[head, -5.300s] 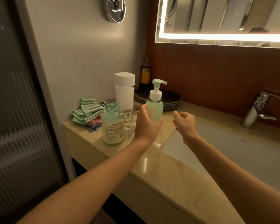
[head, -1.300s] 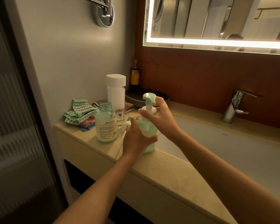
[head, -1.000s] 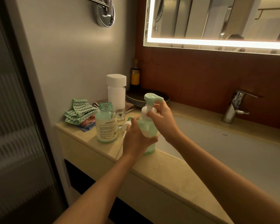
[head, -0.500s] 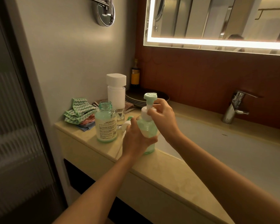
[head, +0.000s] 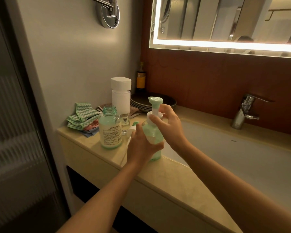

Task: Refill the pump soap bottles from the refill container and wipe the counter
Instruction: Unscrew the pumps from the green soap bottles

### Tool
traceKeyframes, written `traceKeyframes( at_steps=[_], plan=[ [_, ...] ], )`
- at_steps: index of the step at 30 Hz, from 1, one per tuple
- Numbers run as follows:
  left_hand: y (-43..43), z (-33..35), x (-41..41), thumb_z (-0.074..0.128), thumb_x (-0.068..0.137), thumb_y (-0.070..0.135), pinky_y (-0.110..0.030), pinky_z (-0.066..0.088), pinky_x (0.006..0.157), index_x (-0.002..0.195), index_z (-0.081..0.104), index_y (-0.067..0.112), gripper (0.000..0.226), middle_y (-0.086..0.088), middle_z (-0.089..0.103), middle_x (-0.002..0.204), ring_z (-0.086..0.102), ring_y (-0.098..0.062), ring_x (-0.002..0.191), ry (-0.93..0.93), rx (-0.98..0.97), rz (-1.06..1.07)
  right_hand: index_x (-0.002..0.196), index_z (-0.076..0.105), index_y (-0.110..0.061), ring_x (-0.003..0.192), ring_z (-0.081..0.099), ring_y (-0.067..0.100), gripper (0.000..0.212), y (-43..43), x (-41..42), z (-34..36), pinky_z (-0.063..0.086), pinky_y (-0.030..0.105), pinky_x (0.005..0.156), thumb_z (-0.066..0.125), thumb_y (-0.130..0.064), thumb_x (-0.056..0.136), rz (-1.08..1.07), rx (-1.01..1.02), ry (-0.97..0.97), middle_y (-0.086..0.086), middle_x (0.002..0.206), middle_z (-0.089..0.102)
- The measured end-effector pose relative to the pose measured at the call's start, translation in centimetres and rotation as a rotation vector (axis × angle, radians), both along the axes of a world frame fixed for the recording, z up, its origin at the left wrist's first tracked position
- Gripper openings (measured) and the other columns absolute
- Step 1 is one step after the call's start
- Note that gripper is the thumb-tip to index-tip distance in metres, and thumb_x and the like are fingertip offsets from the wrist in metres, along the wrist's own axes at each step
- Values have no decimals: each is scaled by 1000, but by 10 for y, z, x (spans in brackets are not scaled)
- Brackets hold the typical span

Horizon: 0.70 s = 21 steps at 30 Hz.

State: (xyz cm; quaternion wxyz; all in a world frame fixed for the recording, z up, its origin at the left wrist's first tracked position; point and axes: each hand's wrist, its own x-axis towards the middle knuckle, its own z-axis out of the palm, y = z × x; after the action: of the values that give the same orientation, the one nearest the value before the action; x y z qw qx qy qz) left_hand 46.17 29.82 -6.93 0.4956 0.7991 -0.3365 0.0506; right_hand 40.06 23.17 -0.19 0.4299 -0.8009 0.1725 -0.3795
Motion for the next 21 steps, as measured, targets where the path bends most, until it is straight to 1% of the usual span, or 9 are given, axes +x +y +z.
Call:
traceKeyframes(
  at_steps=[3,6,9,11,12,14,16,19,21],
  plan=[
    [0,0,0,81,61,41,-25,42,76,126,29,17,86,-3,50,117,50,-18,105,4,5,0,112,49,-18,97,50,10,46,-2,2,-2,45,17,75,70,-39,77,-83,-66,12,-4,110,47],
    [0,0,0,81,61,39,-24,42,77,126,29,16,86,-3,50,118,50,-18,107,12,11,4,102,50,-21,90,51,9,37,-3,3,-3,40,10,67,72,-34,76,-104,-95,-19,-2,103,52],
    [0,1,-1,81,61,37,-26,42,77,125,31,15,84,-4,50,117,50,-20,107,3,8,6,112,54,-17,96,55,11,31,-4,1,-3,46,16,76,64,-22,83,-19,-18,-45,-5,102,57],
    [0,0,-1,81,61,37,-27,43,77,124,31,14,83,-5,51,117,50,-21,107,4,0,6,122,52,-19,104,56,15,36,-4,0,-1,49,27,85,59,-19,86,56,55,-41,-4,109,58],
    [0,0,-1,81,62,37,-27,42,76,124,31,14,83,-5,51,117,50,-21,107,5,-4,5,125,50,-19,107,55,16,40,-4,0,-1,49,30,88,59,-21,87,78,61,-31,-3,114,57],
    [0,0,-2,80,62,37,-26,41,76,125,31,15,83,-4,51,118,50,-20,108,4,-6,3,129,47,-18,107,52,13,49,-4,1,-1,48,27,86,63,-32,85,60,22,-6,-3,119,53],
    [0,0,-2,81,62,37,-25,40,77,126,29,15,85,-4,50,120,49,-20,109,12,2,5,121,49,-16,103,51,11,51,-4,3,-2,45,19,80,68,-37,79,-27,-45,-15,-3,115,50],
    [1,1,-2,82,62,36,-26,39,79,127,29,15,86,-4,50,120,49,-21,110,29,8,4,108,52,-16,95,52,11,40,-3,4,-3,44,16,75,72,-32,77,-96,-108,-65,-1,106,53],
    [2,1,-3,82,61,34,-28,41,80,126,30,15,85,-4,50,118,49,-21,109,30,3,2,110,53,-16,95,53,11,35,-3,3,-3,45,17,77,69,-26,80,-61,-70,-71,-2,105,56]
  ],
)
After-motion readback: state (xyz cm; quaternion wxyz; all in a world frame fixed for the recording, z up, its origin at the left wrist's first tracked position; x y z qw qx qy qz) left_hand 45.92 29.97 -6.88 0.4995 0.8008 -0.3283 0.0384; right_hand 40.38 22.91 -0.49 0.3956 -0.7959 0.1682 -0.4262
